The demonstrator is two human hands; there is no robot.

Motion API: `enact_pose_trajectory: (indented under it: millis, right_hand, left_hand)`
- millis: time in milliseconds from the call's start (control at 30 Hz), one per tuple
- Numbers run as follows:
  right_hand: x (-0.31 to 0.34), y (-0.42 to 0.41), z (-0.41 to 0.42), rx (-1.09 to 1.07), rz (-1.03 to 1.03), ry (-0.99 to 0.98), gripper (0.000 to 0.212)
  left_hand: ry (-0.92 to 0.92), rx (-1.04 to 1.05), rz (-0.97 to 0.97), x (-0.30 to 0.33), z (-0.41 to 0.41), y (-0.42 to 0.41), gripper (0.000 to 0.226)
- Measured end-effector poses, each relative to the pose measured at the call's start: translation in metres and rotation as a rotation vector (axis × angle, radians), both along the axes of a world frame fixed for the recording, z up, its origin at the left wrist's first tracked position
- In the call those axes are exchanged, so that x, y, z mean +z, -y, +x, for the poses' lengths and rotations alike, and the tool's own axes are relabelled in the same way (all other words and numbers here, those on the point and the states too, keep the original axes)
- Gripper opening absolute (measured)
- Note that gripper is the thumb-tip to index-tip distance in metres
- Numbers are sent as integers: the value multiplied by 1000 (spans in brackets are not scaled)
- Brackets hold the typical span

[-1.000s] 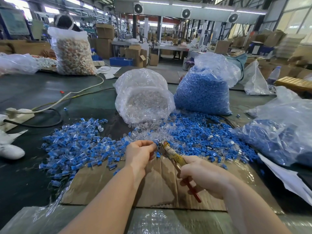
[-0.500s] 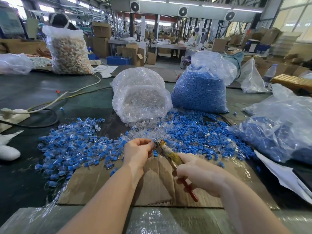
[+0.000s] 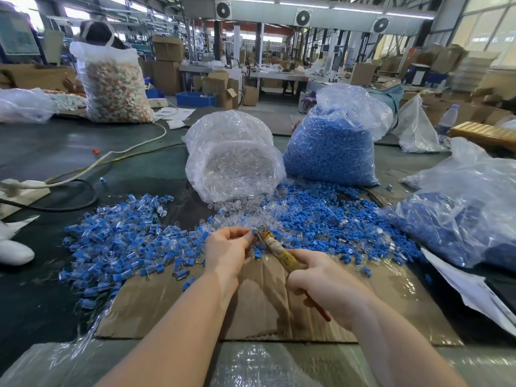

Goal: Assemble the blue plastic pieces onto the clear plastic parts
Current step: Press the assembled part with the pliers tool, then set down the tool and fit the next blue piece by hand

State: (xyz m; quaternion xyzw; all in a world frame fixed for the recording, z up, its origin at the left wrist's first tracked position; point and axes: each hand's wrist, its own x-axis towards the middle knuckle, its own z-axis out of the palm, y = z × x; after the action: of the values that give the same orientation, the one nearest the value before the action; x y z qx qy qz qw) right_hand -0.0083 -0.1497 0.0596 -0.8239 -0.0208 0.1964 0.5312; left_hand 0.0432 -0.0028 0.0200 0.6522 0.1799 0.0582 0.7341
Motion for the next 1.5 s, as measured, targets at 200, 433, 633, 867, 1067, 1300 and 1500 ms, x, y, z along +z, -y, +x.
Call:
enact_pose_trajectory:
  millis: [200, 433, 633, 867, 1067, 1300, 1500]
  right_hand:
    - [-29, 30, 22, -282, -285, 280, 40]
    - [-51, 88, 44, -486, -880, 357, 59]
    - [-61, 106, 49, -427, -1167, 390, 68]
    - [-49, 84, 32, -397, -969, 719, 49]
    - [-41, 69, 12, -5, -724, 421, 37]
    - [-46, 51, 27, -144, -698, 516, 16]
    - [-55, 36, 48, -315, -602, 545, 19]
  left_hand:
    - [133, 153, 684, -6, 1, -30, 10]
    - [93, 190, 1183, -24, 9, -67, 22]
    - [152, 140, 1255, -30, 4, -44, 30]
    - [403, -133, 1050, -36, -7, 10, 23]
    - [399, -242, 955, -36, -10, 29, 21]
    - [377, -270, 920, -40, -11, 32, 18]
    - [368, -258, 874, -43, -11, 28, 17]
